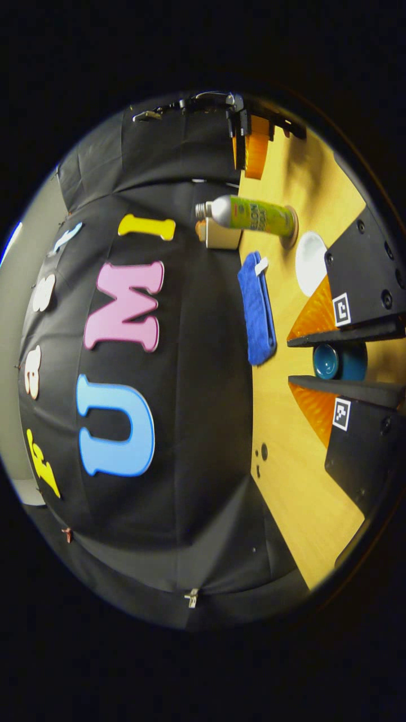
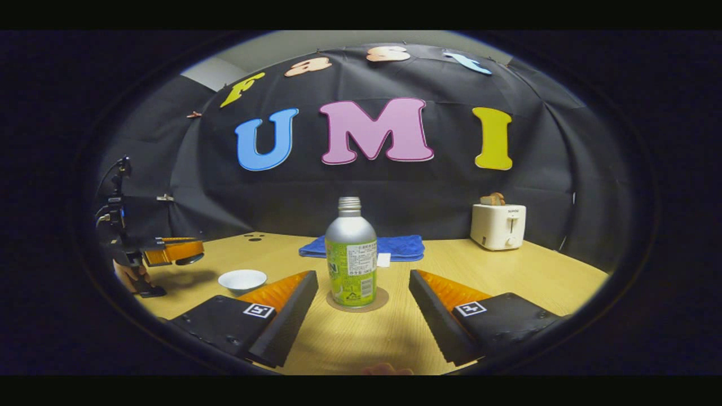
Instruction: Open the teacup lid with one hand, grasp the water bottle and pour water into the teacup with the other hand; after pouring, place the water bottle on the coaster and then close the teacup lid.
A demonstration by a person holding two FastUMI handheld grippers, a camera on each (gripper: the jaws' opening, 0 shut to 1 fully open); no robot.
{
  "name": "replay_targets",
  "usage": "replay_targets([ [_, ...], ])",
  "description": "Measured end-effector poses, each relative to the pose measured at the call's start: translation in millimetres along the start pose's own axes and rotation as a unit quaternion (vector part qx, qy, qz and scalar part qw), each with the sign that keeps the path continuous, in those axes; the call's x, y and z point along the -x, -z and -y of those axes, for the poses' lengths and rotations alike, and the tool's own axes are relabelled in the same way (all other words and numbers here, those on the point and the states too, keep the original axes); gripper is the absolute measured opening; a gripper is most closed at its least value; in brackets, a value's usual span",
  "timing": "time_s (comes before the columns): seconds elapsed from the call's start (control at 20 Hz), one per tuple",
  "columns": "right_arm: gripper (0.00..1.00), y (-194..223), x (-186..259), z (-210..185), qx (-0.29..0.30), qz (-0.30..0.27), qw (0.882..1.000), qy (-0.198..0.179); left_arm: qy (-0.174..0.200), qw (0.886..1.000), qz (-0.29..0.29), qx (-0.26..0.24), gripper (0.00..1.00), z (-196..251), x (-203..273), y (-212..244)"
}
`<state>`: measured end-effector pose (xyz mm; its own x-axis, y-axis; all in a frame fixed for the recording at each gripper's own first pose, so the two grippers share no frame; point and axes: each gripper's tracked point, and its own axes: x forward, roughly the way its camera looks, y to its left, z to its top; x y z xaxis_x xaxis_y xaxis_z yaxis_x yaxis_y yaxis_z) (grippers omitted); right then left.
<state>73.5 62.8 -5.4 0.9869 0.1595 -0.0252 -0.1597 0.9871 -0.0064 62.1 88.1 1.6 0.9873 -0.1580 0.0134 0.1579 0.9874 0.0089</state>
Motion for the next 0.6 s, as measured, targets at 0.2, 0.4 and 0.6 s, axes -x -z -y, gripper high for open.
replay_targets([
  [0.2, 1.00, 10, 7, 1, -0.018, -0.016, 1.000, -0.013, 0.044, 0.999, 0.006, 0.014, 0.34, 42, -18, -12],
  [0.4, 1.00, 9, 5, 11, -0.037, -0.011, 0.999, -0.003, 0.055, 0.998, -0.013, 0.020, 0.32, 64, -35, -8],
  [0.6, 0.99, 1, 9, 18, 0.004, 0.011, 1.000, 0.027, 0.051, 0.998, -0.041, 0.025, 0.32, 71, -47, 6],
])
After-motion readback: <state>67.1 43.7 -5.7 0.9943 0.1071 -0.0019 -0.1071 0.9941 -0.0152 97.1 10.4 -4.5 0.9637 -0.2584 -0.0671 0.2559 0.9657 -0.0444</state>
